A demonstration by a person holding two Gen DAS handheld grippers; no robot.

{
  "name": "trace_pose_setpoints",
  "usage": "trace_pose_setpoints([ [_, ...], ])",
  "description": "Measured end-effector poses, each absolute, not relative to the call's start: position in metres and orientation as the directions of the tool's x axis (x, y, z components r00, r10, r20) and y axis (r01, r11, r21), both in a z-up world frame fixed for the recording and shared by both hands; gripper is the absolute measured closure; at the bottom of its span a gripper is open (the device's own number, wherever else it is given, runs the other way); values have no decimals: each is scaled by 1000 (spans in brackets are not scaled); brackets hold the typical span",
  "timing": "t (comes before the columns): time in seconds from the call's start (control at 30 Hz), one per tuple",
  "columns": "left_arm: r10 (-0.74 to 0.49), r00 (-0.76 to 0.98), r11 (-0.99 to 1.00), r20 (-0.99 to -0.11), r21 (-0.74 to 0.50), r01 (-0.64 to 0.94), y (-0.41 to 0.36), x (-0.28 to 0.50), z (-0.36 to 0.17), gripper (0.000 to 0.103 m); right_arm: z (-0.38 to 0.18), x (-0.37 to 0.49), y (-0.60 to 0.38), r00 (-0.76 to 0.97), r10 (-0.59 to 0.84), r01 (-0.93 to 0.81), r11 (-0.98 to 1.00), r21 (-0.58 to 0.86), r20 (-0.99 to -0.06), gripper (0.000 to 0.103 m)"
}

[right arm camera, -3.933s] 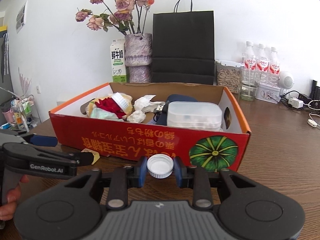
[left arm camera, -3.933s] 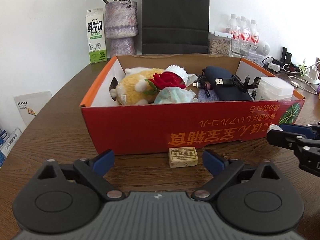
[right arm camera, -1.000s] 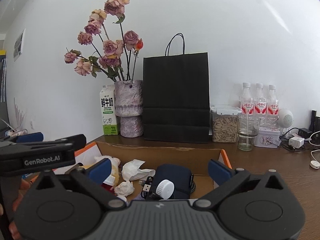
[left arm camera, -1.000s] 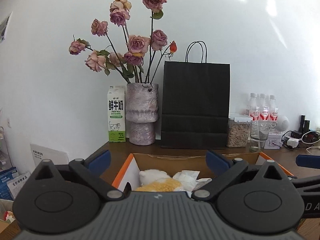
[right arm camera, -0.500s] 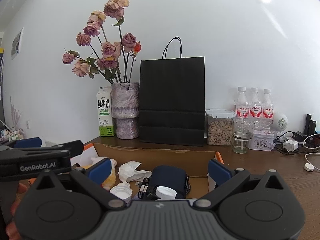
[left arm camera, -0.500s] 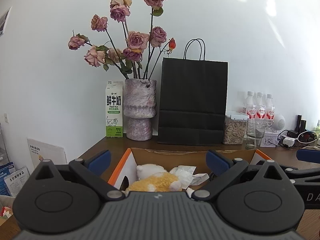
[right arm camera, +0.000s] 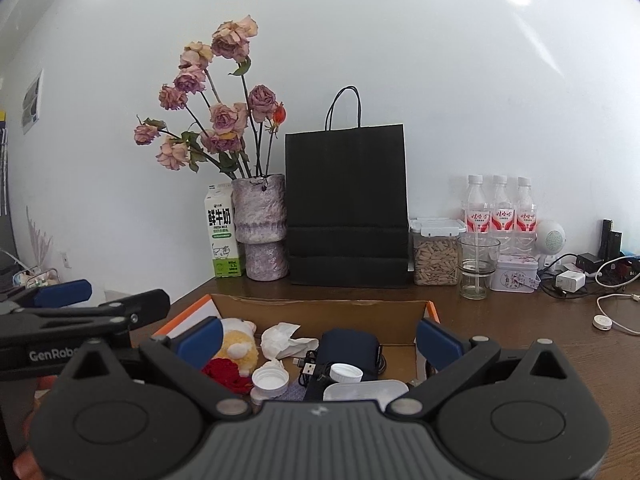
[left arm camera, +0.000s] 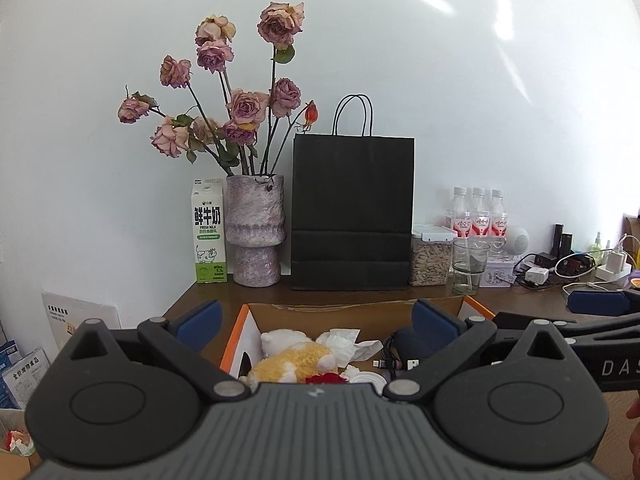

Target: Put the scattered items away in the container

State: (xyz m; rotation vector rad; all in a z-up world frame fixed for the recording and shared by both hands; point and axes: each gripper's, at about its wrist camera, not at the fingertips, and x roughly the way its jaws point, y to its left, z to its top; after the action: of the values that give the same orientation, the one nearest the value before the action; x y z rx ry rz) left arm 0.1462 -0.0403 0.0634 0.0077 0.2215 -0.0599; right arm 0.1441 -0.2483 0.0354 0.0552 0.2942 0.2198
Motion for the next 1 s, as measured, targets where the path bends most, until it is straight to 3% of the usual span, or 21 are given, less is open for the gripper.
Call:
trace_pose_setpoints([
  [0.7,-68,933,997,-354,-4,71,-35,2,44,0,19,-11,-235,895,253,-250,967,58,-367,0],
  [1.0,-52,923,999,-381,-14,51,-28,-19,31,0,10,-28,-231,883,241,-256,967,17,-404,0],
])
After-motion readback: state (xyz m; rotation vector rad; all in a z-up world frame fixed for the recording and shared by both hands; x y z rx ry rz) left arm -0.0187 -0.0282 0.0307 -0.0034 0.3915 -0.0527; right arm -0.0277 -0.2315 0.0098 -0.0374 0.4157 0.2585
